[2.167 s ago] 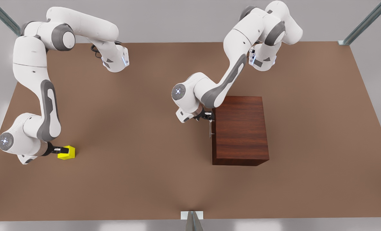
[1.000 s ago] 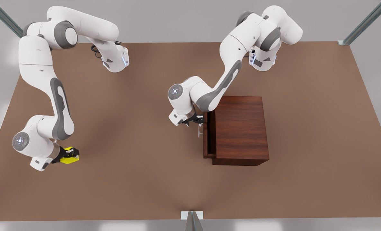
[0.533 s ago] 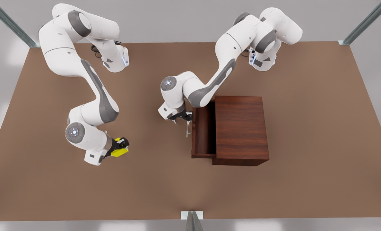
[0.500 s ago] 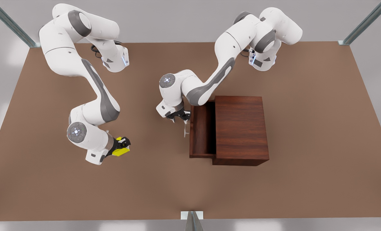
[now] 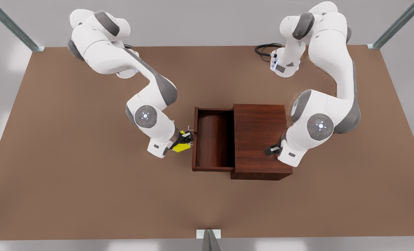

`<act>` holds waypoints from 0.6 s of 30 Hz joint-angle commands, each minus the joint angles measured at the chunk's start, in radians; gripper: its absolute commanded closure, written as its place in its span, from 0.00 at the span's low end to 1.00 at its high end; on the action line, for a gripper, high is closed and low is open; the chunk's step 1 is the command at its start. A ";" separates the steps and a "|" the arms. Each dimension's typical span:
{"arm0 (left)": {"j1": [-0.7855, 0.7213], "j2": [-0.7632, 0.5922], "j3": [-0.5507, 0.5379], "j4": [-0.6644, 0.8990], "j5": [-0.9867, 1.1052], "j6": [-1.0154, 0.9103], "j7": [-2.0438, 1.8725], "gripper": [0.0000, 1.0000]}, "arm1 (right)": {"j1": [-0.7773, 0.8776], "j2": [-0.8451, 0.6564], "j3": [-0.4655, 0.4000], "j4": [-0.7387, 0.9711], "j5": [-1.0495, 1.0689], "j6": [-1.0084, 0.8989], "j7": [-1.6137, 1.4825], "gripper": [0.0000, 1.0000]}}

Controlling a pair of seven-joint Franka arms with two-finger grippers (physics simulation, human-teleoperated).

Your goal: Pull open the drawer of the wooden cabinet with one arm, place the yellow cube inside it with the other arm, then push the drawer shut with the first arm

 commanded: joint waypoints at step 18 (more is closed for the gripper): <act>0.121 -0.338 0.093 -0.329 0.022 0.016 0.803 0.00 | 0.121 -0.016 -0.055 0.045 -0.133 -0.099 0.840 0.00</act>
